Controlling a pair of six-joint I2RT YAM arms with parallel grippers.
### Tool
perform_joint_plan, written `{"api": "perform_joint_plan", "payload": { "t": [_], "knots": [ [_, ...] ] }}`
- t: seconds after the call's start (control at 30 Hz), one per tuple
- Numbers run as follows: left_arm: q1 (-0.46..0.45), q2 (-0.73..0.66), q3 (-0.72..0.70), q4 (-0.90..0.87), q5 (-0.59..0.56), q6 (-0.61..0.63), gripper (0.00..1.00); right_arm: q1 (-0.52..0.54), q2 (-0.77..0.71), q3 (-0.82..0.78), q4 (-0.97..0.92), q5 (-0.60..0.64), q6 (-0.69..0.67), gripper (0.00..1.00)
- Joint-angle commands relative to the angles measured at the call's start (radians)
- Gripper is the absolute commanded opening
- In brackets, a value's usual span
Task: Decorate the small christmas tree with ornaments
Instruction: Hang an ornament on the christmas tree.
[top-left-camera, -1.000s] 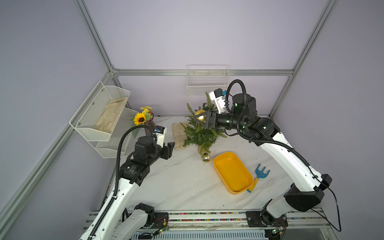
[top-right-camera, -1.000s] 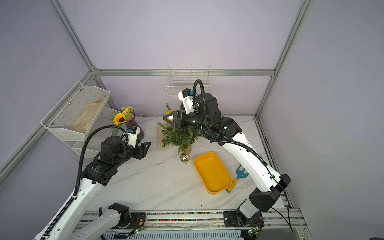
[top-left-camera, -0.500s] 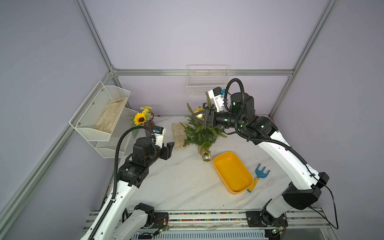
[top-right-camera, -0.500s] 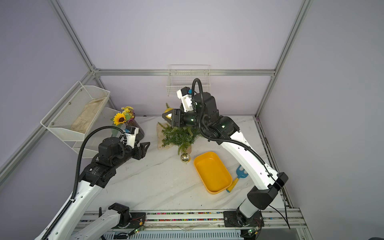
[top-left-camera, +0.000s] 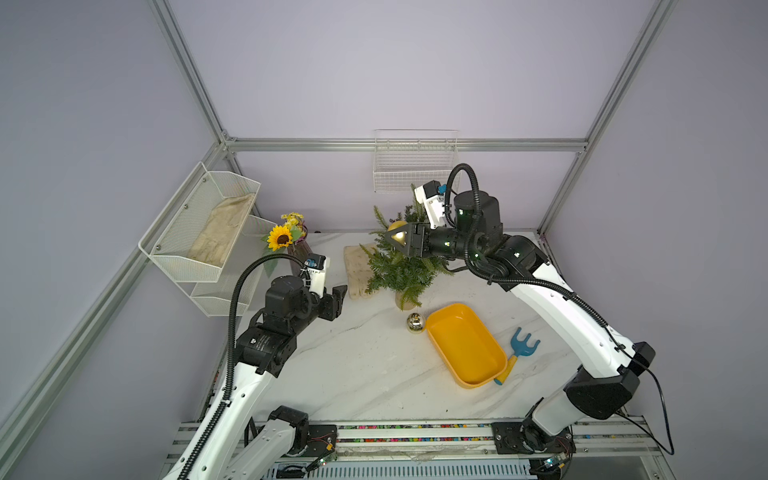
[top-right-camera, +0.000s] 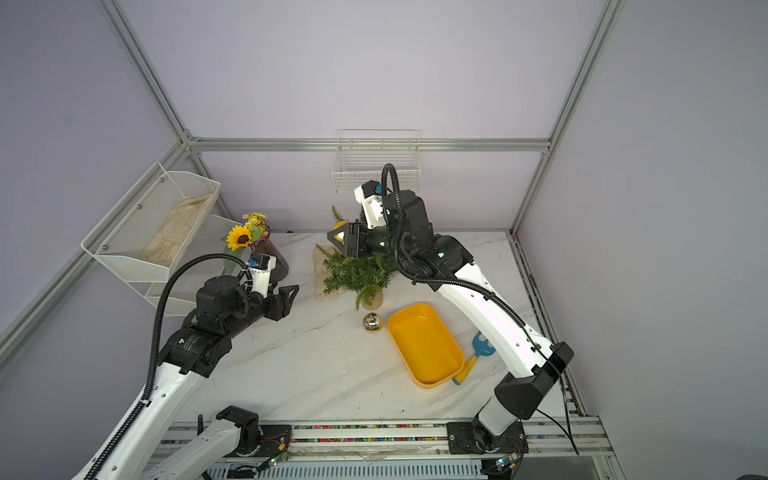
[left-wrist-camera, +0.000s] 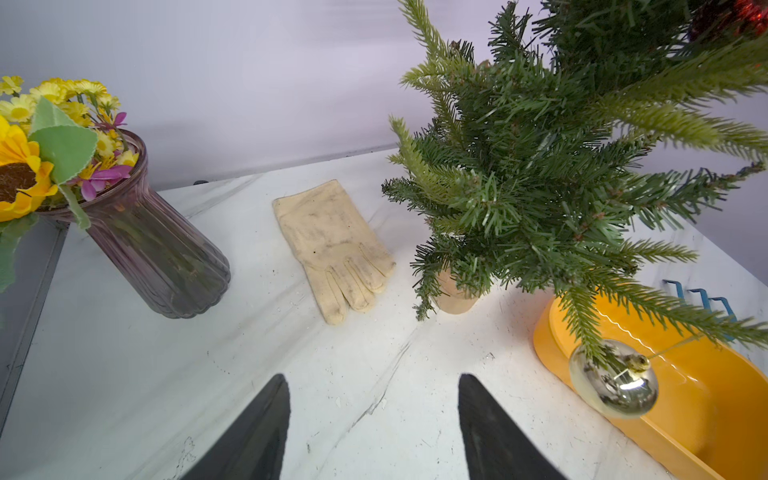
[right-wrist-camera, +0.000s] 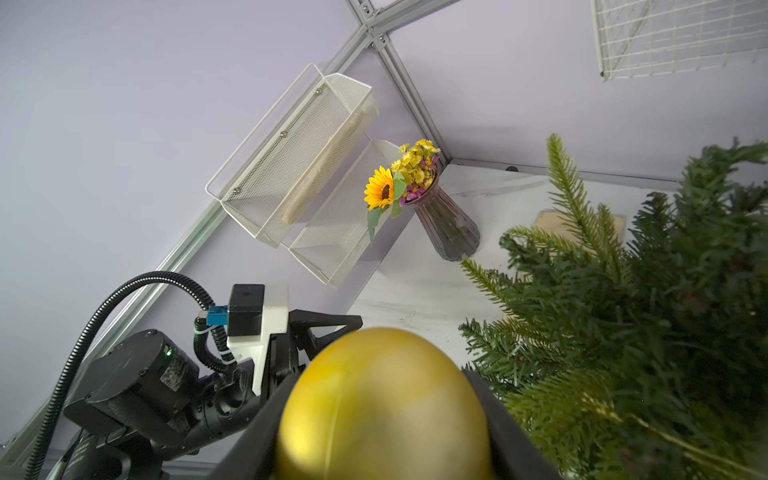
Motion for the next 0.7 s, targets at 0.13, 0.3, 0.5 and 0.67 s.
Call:
{"api": "perform_joint_plan", "payload": {
  "t": [0.13,0.3,0.5,0.67],
  "knots": [
    [0.006,-0.013,-0.038,0.038,0.009,0.017,0.64,0.006,-0.056,-0.044,0.030,0.011,-0.007,0.46],
    [0.005,-0.013,-0.038,0.040,0.010,0.016,0.64,0.006,-0.083,-0.064,0.031,0.022,-0.001,0.45],
    [0.006,-0.013,-0.038,0.040,0.009,0.016,0.64,0.006,-0.102,-0.074,0.029,0.019,0.004,0.45],
    [0.007,-0.013,-0.038,0.040,0.009,0.015,0.64,0.006,-0.113,-0.085,0.022,0.024,0.005,0.45]
  ]
}}
